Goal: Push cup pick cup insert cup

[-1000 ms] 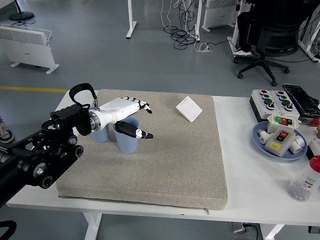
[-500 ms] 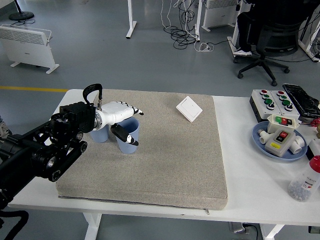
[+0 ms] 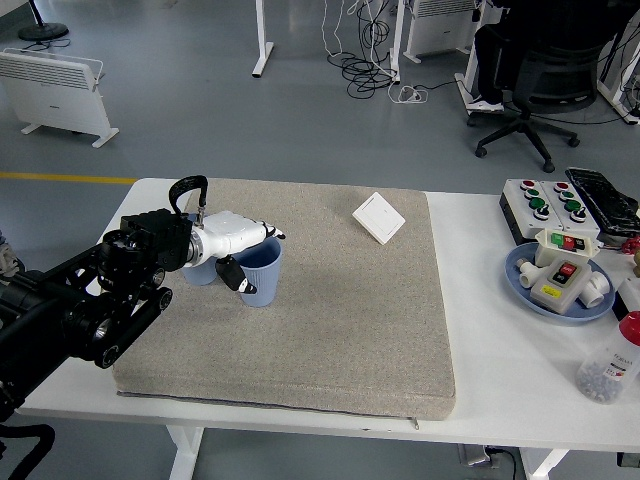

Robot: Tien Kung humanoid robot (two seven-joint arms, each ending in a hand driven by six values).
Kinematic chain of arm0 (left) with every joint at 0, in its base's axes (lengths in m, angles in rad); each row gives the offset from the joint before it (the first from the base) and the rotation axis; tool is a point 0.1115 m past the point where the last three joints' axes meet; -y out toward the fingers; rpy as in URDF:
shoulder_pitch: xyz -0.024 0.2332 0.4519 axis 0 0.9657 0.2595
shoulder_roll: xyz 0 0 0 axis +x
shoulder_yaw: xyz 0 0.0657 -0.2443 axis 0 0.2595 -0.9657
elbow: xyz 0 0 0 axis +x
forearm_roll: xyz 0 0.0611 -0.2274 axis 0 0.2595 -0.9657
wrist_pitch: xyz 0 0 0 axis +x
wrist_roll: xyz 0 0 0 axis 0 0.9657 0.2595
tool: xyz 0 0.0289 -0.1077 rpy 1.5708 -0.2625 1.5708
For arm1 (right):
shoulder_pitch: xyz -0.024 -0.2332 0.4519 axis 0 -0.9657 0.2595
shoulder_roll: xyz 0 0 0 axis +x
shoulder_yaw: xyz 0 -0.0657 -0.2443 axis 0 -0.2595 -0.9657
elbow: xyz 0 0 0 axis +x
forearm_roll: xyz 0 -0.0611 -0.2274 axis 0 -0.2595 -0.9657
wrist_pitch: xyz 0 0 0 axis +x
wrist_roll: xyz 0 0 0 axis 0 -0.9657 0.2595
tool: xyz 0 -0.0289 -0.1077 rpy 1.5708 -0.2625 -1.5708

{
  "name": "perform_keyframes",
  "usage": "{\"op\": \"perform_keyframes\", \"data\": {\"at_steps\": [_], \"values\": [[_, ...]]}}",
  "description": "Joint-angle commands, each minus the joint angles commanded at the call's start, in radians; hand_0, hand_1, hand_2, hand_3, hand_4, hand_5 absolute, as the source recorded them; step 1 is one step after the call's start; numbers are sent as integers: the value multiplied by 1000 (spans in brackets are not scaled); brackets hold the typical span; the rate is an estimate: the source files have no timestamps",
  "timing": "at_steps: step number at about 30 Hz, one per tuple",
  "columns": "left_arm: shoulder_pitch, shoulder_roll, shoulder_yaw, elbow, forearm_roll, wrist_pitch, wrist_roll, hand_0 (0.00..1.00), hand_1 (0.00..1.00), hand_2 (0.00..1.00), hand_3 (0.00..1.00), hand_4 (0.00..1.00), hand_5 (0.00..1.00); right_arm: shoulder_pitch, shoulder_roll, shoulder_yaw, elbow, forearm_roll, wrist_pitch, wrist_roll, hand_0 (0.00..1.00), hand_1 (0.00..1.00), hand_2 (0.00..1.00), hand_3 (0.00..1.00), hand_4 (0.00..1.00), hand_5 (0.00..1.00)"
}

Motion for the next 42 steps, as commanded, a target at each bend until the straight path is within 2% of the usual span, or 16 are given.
{"op": "perform_keyframes", "data": {"at_steps": [4, 5, 10, 11, 16, 17, 20, 22, 23, 27, 28, 29, 31, 36, 42], "values": [[-1, 0, -2, 6, 0, 31, -20, 533, 726, 856, 845, 511, 2, 0, -1, 0, 0, -4, -1, 0, 723, 672, 760, 650, 237, 433], [-2, 0, -4, 10, 0, 35, -24, 484, 645, 730, 696, 492, 2, 0, -1, 1, 0, -6, -1, -1, 723, 669, 758, 648, 237, 426], [0, -2, -12, 17, -2, 48, -35, 484, 645, 730, 696, 492, 2, 0, -1, 1, 0, -6, -2, -1, 723, 669, 758, 648, 237, 426], [0, -2, -11, 19, -2, 51, -37, 444, 549, 558, 496, 369, 2, 0, 0, 1, 0, -6, -2, -1, 723, 668, 758, 646, 238, 425], [4, 6, -11, -11, -12, 53, -41, 444, 549, 558, 496, 369, 2, 0, 0, 0, 0, -5, -3, -1, 723, 668, 758, 646, 238, 425], [5, 12, -14, -27, -16, 46, -37, 412, 475, 456, 437, 330, 2, 0, 0, 1, 0, -5, -3, -1, 723, 670, 757, 647, 237, 423], [8, 27, -24, -74, -29, 23, -21, 412, 475, 456, 437, 330, 2, 0, 0, 4, 0, -5, -3, 0, 723, 670, 757, 647, 237, 423], [6, 39, -40, -117, -47, -14, 3, 412, 475, 456, 437, 330, 2, 0, 0, 6, 0, -5, -2, 0, 723, 670, 757, 647, 237, 423], [1, 45, -46, -139, -61, -44, 24, 411, 446, 431, 426, 416, 2, -1, 0, 9, 0, -5, -2, 0, 724, 670, 756, 646, 236, 422], [-16, 65, -63, -214, -97, -128, 79, 411, 446, 431, 426, 416, 2, -3, 0, 19, 0, -10, -2, -1, 724, 670, 756, 646, 236, 422], [-21, 72, -70, -232, -101, -143, 92, 411, 446, 431, 426, 416, 2, -3, -1, 21, 0, -12, -3, -1, 724, 670, 756, 646, 236, 422], [-26, 78, -76, -250, -104, -156, 102, 423, 443, 424, 425, 462, 2, -3, -1, 23, 0, -14, -3, -2, 724, 670, 752, 643, 234, 419], [-34, 88, -91, -272, -92, -171, 123, 423, 443, 424, 425, 462, 2, -4, -2, 26, 0, -18, -4, -2, 724, 670, 752, 643, 234, 419], [-58, 119, -161, -288, -46, -206, 160, 432, 442, 424, 432, 471, 2, -5, -5, 29, 0, -17, -6, 0, 724, 667, 749, 642, 234, 418], [-78, 149, -232, -264, 0, -224, 189, 450, 457, 437, 445, 481, 2, -3, -8, 31, 0, -13, -6, 2, 724, 668, 748, 641, 233, 417]]}}
